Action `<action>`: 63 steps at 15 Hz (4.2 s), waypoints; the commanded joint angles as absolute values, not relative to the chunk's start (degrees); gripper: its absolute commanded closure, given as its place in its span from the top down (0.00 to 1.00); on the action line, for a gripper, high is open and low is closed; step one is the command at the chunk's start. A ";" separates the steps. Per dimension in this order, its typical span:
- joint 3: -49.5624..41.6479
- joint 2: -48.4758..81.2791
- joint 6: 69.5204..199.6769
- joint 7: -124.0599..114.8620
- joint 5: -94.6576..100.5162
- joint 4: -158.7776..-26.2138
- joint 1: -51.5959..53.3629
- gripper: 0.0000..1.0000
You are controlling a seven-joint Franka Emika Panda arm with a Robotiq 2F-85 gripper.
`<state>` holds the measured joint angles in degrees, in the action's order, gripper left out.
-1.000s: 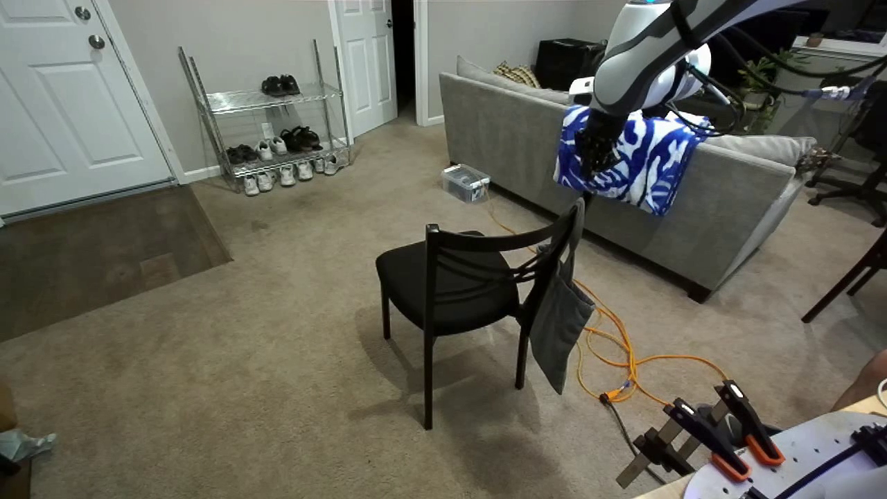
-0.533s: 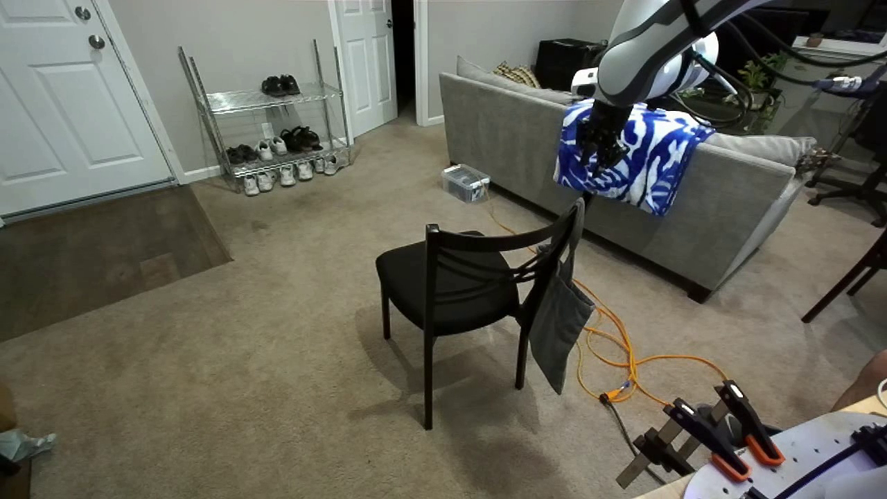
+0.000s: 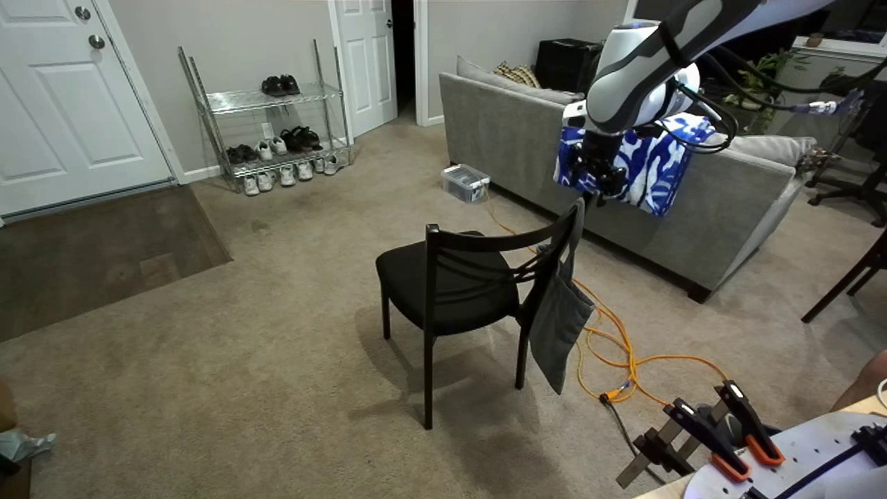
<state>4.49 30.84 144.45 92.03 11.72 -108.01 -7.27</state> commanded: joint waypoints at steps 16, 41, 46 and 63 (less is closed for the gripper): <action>5.11 34.87 141.57 93.15 10.81 -102.85 -7.91 0.15; 3.88 22.26 145.27 94.25 9.70 -111.54 -7.57 0.44; 4.70 27.69 144.15 95.50 8.32 -109.69 -8.32 0.77; 5.03 36.16 142.65 97.26 9.64 -103.98 -8.54 0.64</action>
<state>4.18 35.55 143.71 94.55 10.09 -105.14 -7.49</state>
